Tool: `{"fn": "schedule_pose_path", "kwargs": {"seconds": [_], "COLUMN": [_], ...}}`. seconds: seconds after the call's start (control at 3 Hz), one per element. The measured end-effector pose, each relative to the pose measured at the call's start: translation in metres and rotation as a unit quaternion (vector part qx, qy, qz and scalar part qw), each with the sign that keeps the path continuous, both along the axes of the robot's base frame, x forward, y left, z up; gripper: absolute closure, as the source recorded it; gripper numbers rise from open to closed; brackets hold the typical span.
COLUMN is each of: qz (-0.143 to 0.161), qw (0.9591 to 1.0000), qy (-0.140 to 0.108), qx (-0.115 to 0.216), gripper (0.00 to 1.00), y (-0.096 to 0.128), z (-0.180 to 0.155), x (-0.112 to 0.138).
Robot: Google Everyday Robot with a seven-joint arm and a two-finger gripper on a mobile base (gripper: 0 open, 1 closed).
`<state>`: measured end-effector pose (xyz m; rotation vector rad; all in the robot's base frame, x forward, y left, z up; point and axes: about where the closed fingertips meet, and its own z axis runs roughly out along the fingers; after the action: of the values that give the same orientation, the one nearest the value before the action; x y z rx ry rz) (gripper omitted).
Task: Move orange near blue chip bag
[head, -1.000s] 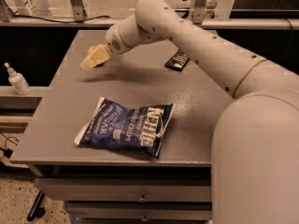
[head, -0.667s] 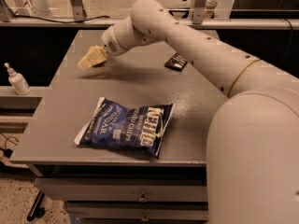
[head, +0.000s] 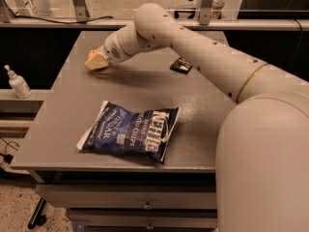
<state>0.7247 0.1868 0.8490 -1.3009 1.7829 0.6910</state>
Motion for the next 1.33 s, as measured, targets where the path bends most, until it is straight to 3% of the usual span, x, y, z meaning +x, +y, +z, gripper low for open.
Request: {"fn": "schedule_pose_path", "kwargs": {"seconds": [0.33, 0.67, 1.33], "qz": [0.003, 0.007, 0.010], "qw": [1.0000, 0.9999, 0.9993], "qy": [-0.003, -0.010, -0.035], "qx": [0.002, 0.005, 0.005], "gripper": [0.88, 1.00, 1.00], "y": [0.001, 0.001, -0.011], "z": [0.001, 0.005, 0.026], "x": [-0.002, -0.004, -0.006]}}
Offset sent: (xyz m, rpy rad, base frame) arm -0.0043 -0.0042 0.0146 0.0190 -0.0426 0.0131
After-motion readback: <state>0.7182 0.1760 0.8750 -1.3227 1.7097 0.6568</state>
